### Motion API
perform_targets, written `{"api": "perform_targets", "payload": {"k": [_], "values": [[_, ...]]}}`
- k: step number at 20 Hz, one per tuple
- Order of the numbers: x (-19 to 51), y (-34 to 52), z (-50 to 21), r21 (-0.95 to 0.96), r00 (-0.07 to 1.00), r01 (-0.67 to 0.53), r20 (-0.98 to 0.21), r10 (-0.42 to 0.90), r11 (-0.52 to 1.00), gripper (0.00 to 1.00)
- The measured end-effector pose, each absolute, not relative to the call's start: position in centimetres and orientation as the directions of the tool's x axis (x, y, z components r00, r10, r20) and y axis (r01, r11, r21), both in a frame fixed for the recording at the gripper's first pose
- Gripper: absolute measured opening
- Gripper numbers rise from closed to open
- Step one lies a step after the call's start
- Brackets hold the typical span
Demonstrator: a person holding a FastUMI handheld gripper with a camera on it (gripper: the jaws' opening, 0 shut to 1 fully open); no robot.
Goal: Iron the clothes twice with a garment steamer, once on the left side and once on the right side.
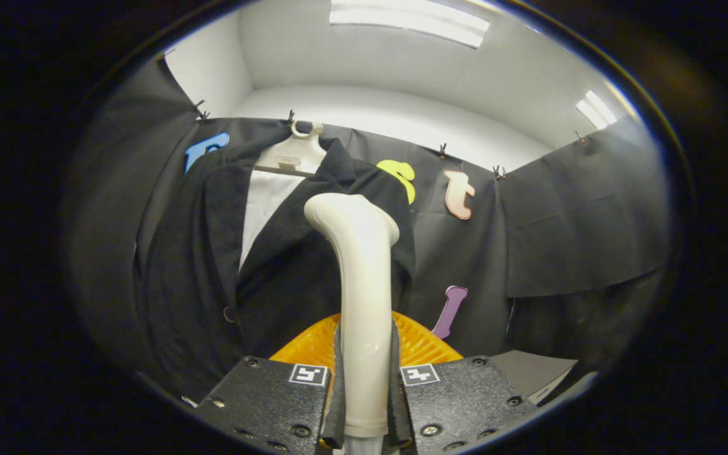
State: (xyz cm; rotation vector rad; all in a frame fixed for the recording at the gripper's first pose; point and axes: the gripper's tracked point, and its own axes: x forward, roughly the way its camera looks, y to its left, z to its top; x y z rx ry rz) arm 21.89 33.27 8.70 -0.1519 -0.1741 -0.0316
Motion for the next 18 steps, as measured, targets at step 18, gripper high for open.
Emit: {"api": "perform_targets", "payload": {"k": [18], "values": [[17.9,33.2,-4.0,-0.247,1.000,-0.010,-0.031,0.003,0.969,0.29]]}}
